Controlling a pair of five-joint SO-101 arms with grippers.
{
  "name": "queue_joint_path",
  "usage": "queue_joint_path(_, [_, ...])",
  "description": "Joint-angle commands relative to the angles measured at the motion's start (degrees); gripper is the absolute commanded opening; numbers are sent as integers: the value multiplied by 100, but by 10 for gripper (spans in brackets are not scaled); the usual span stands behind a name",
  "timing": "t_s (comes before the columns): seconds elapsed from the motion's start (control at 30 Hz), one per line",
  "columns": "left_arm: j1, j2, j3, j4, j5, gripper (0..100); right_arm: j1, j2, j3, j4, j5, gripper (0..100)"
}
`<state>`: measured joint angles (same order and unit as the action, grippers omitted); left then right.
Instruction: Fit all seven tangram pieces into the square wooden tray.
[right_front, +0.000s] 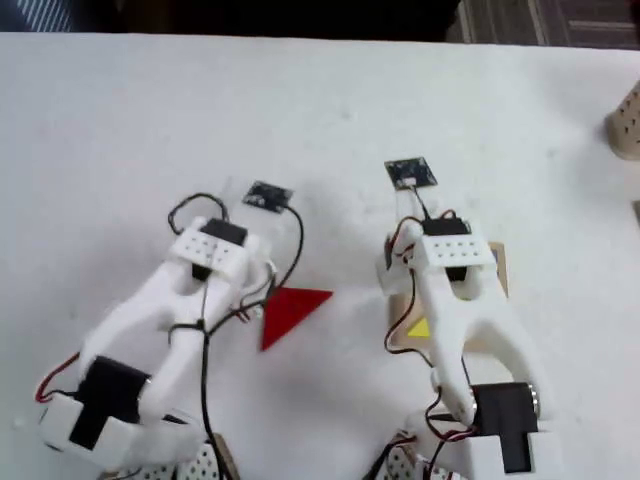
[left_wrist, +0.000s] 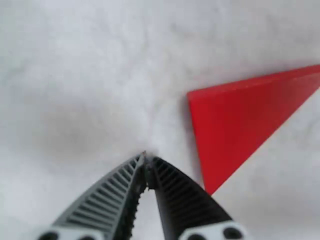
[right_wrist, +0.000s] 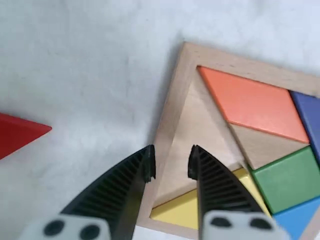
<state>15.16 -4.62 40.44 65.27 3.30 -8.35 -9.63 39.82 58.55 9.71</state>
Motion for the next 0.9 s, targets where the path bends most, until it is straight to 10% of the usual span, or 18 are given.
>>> queue_joint_path(0.0, [66,-75,-316,53,-62,24,84,-40,-132,-75,70,112])
queue_joint_path(0.27, [-31,-532,18,9,-897,407,171,-84,-132,-40,79,112])
queue_joint_path(0.67, [681,-1895,1371,-1582,466,312,163,-84,-132,-48,79,112])
queue_joint_path(0.87, [409,-884,651,-1530,-826,382,163,-84,-132,-57,79,112])
